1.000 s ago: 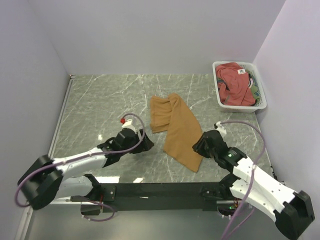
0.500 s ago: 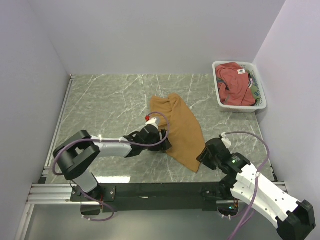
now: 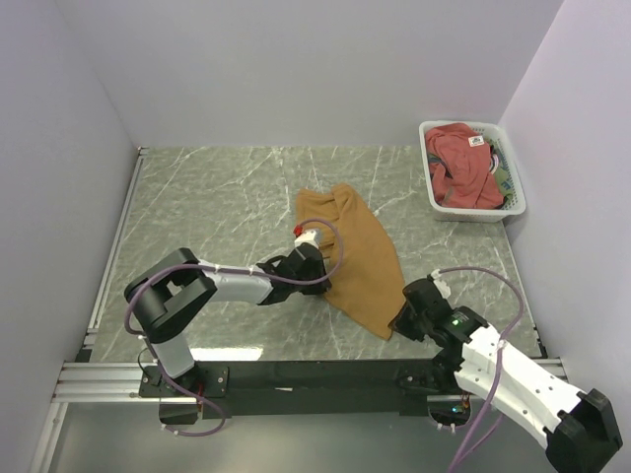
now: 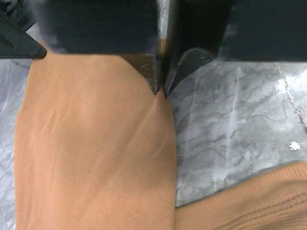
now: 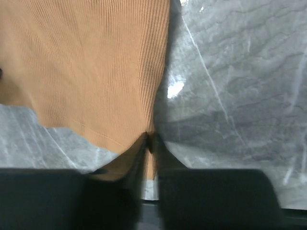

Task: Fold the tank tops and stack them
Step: Flatten the tank top out

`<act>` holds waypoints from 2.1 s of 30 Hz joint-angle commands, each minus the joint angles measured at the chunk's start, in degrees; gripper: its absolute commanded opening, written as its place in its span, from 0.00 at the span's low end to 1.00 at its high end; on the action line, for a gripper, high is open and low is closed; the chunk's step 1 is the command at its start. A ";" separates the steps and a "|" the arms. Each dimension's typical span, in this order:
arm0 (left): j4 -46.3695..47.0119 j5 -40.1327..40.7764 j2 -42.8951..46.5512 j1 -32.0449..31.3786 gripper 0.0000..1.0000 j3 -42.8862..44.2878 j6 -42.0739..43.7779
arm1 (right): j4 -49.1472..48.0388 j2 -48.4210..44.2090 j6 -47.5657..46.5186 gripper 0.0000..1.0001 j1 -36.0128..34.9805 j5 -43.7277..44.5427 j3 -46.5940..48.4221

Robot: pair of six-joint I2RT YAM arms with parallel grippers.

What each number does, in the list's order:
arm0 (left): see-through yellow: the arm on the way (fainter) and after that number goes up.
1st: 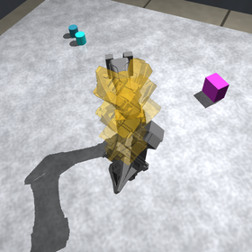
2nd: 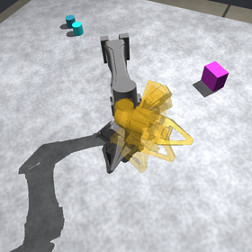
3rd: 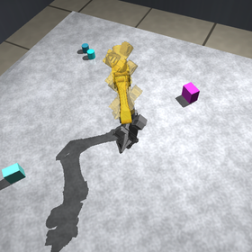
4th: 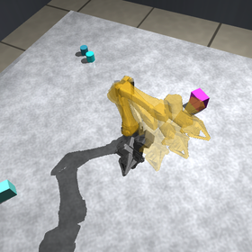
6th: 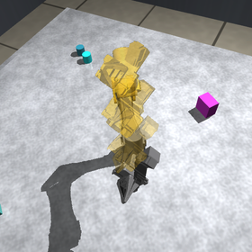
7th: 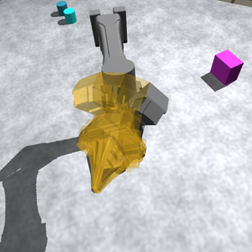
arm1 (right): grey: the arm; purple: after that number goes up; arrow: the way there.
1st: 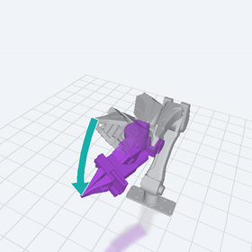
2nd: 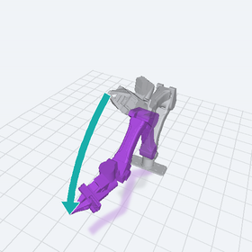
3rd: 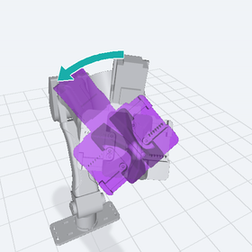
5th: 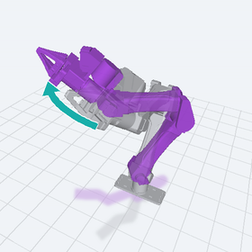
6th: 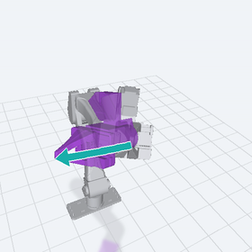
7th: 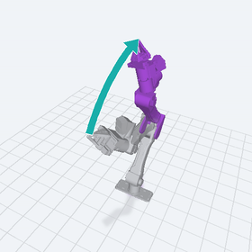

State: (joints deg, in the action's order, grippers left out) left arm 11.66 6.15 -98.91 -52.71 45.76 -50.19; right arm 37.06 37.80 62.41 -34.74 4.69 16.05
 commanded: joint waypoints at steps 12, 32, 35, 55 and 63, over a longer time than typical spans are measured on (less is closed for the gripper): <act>-25.95 20.46 27.60 1.55 0.01 12.85 4.93 | 1.60 12.63 -17.40 0.00 -0.33 9.37 43.06; -33.73 24.71 35.99 8.57 0.00 30.97 11.26 | -0.05 28.63 -32.79 0.00 6.07 1.22 77.54; -29.25 16.80 31.78 18.67 0.00 33.34 10.99 | -5.40 35.22 -33.67 0.00 12.14 -7.46 82.28; -26.96 -2.89 28.85 27.31 0.00 36.03 11.99 | -14.90 32.44 -32.19 0.00 13.74 -6.63 61.84; -20.36 -8.35 33.53 27.22 0.60 2.51 3.53 | -22.90 33.11 -29.01 0.05 20.76 -12.94 28.78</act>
State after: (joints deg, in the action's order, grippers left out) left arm -12.29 0.69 -66.57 -25.71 50.85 -42.78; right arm 19.14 70.28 32.69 -17.56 -5.32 46.26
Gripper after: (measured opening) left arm 0.550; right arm 0.025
